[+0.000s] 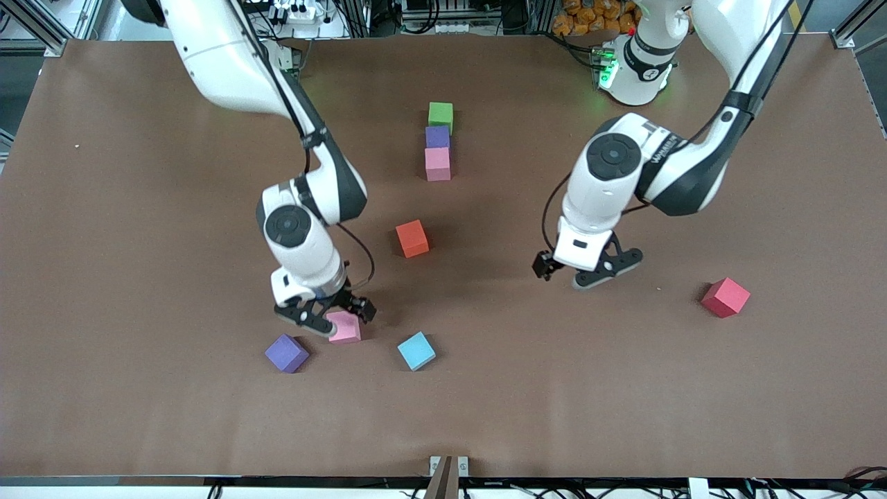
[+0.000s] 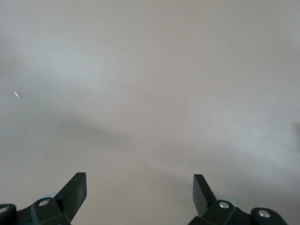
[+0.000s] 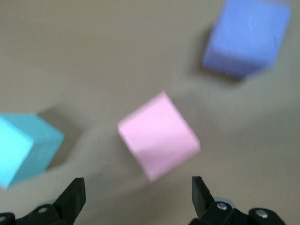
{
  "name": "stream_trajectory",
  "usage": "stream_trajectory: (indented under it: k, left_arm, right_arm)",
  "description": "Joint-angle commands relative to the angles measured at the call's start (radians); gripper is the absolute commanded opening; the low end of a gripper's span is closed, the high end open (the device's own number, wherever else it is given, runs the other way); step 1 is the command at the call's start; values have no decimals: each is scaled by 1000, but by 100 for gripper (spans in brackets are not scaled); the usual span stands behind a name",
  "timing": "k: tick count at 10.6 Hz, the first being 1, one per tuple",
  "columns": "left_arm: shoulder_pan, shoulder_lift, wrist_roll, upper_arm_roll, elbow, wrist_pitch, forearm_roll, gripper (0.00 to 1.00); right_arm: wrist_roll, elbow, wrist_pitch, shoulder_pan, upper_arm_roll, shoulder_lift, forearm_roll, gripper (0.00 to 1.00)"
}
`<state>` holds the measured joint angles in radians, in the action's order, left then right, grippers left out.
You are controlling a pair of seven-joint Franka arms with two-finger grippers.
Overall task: Arrange blocks into number 1
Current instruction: 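Grasp orange with the right gripper while the left gripper reaches hot pink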
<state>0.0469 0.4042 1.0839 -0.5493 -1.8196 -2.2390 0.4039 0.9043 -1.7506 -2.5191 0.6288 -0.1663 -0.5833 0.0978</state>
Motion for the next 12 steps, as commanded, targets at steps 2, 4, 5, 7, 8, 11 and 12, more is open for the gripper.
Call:
stream_trajectory:
  k: [2, 4, 5, 7, 8, 11, 12]
  left_arm:
    - [-10, -1, -143, 81, 25, 44, -22, 100]
    - [17, -7, -195, 126, 35, 87, -31, 100]
    - [48, -5, -278, 129, 48, 99, -57, 100]
    - [103, 4, -430, 155, 52, 101, -102, 100]
    - [135, 10, -474, 158, 51, 102, -111, 100]
    - [209, 28, -605, 160, 39, 131, -177, 100]
    - [224, 36, -666, 170, 39, 131, -177, 100]
  right_arm:
    - [397, -271, -93, 98, 57, 177, -3, 99]
    - [638, -271, -106, 121, 60, 163, -15, 99]
    - [681, -274, -106, 121, 60, 149, -15, 98]
    - [757, -288, -106, 121, 60, 137, -20, 99]
    - [781, -287, -106, 123, 60, 119, -23, 99]
    - [797, -259, -104, 154, 59, 71, -24, 99]
    - [797, -241, -104, 173, 59, 50, -24, 99]
